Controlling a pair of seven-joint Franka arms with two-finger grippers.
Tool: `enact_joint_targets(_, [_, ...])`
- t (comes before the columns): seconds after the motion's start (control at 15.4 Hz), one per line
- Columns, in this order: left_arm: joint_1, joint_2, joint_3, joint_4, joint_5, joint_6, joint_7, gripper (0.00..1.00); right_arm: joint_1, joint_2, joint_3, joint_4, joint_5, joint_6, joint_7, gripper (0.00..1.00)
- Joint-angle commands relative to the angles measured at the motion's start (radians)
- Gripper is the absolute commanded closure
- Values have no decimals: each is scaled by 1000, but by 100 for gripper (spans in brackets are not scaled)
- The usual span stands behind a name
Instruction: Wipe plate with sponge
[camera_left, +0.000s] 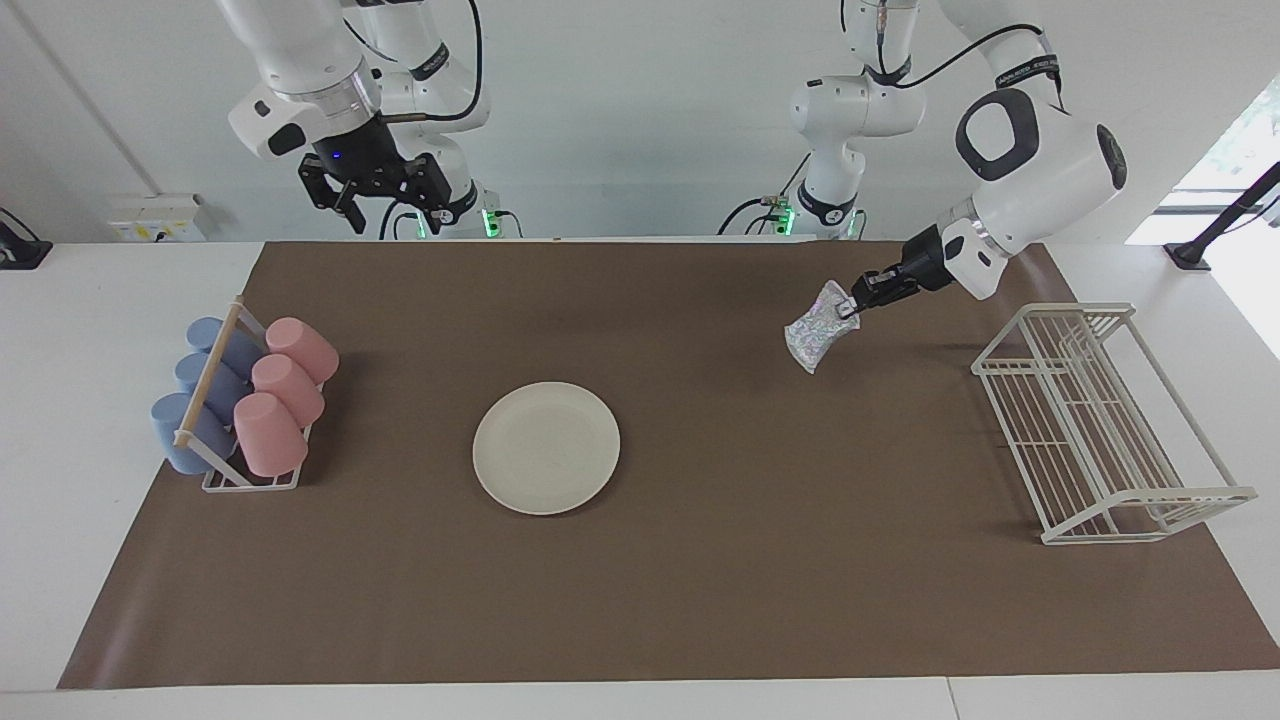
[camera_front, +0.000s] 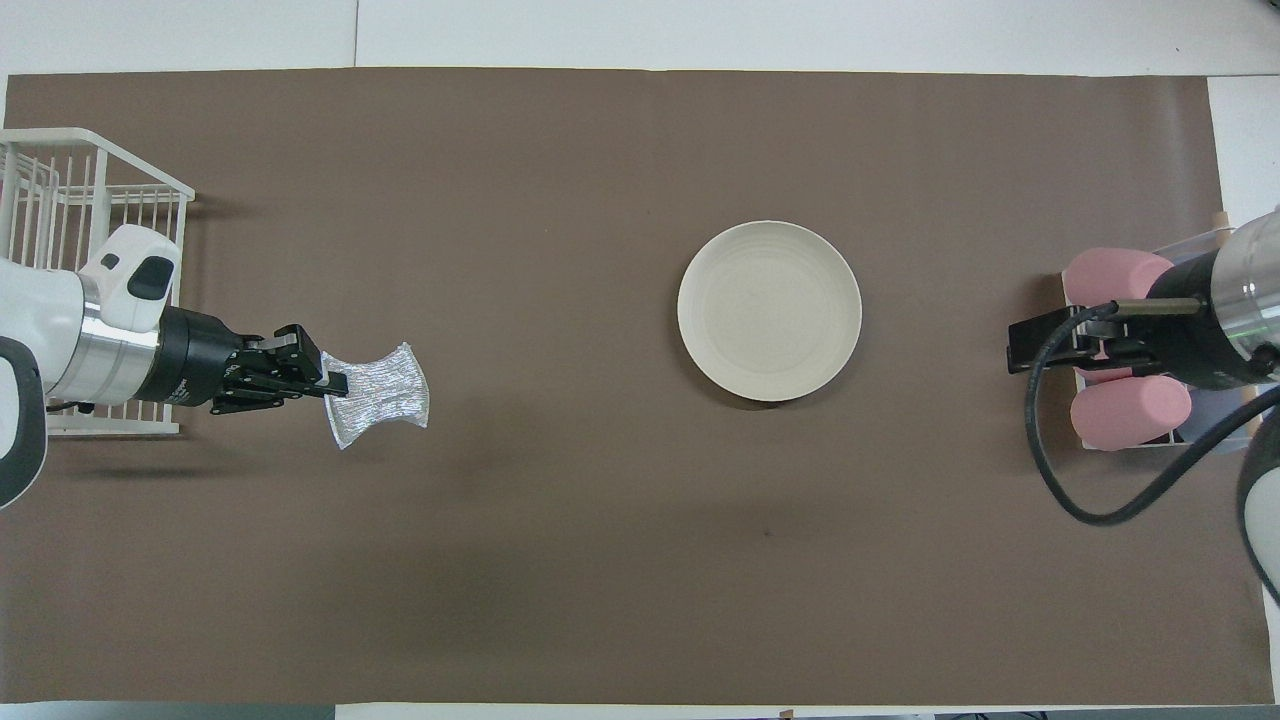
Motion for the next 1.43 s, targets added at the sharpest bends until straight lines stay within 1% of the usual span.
enact_joint_targets(0.0, [-27,27,-5,36,219,46,-68,100,-7,70,-41,65,-21,9,-110,0])
enact_joint_targets(0.06, [-34,38,-4,50,285,41,-91,100,-7,104,-68,110,-24,4,-141,0])
enact_joint_targets(0.13, [-46,41,-4,74,345,28,-98,100,-9,125,-82,131,-24,-2,-178,0])
enact_joint_targets(0.19, [-49,57,-4,105,414,-12,-100,100,-15,131,-85,135,-27,-7,-222,0])
enact_joint_targets(0.32, [-75,84,-8,163,558,-77,-100,100,-18,113,-92,118,-39,-40,-233,0])
enact_joint_targets(0.39, [-107,90,-8,171,633,-94,-100,100,-19,107,-92,107,-39,-50,-220,0])
enact_joint_targets(0.52, [-138,98,-8,197,754,-158,-102,100,-21,105,-98,105,-39,-53,-171,0])
enact_joint_targets(0.58, [-141,115,-8,221,810,-199,-103,100,-22,105,-99,105,-39,-50,-166,0])
enact_joint_targets(0.78, [-199,168,-10,301,978,-330,-126,100,-41,101,-99,104,-39,-56,-177,0])
enact_joint_targets(0.84, [-213,176,-10,303,1038,-356,-147,100,-45,101,-99,104,-36,-61,-183,0])
enact_joint_targets(0.97, [-251,192,-11,285,1202,-365,-154,100,-53,98,-105,99,-36,-70,-201,0])
enact_joint_targets(1.1, [-250,193,-10,272,1294,-364,-157,100,-55,86,-119,75,-34,-67,-203,0])
enact_joint_targets(1.23, [-251,208,-11,242,1429,-364,-196,100,-55,82,-122,66,-34,-52,-175,0])
enact_joint_targets(1.3, [-251,228,-11,240,1457,-370,-241,100,-55,82,-122,66,-34,-45,-148,0])
enact_joint_targets(1.36, [-253,263,-10,239,1473,-387,-313,100,-55,82,-121,63,-33,-41,-120,0])
